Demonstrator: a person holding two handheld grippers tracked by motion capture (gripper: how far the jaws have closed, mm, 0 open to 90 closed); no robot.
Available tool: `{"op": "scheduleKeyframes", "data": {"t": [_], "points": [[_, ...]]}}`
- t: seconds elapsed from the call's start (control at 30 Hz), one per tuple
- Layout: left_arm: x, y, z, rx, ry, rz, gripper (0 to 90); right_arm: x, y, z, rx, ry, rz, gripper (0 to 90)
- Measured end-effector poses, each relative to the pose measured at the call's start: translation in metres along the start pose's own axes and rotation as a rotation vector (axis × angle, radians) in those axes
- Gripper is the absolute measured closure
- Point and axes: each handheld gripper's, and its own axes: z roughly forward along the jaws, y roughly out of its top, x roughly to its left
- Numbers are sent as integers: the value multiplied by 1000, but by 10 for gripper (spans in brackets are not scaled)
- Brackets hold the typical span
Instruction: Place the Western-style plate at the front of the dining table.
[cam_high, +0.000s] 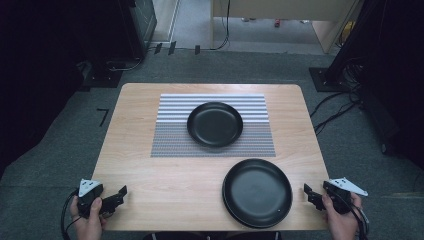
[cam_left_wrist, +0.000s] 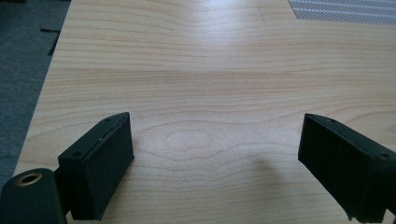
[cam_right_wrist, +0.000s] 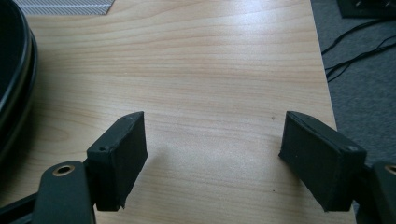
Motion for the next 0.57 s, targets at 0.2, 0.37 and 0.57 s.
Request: {"op": "scheduleKeyframes", "data": {"t": [0.2,0.37,0.57], "points": [[-13,-3,7,1,87,93,98,7,-1,4,6,-31,-76,191],[-13,-3,8,-8,89,90,82,7,0,4,9,-28,-80,183],[-13,-3,8,-7,86,93,82,7,0,5,9,-28,-79,182]]}}
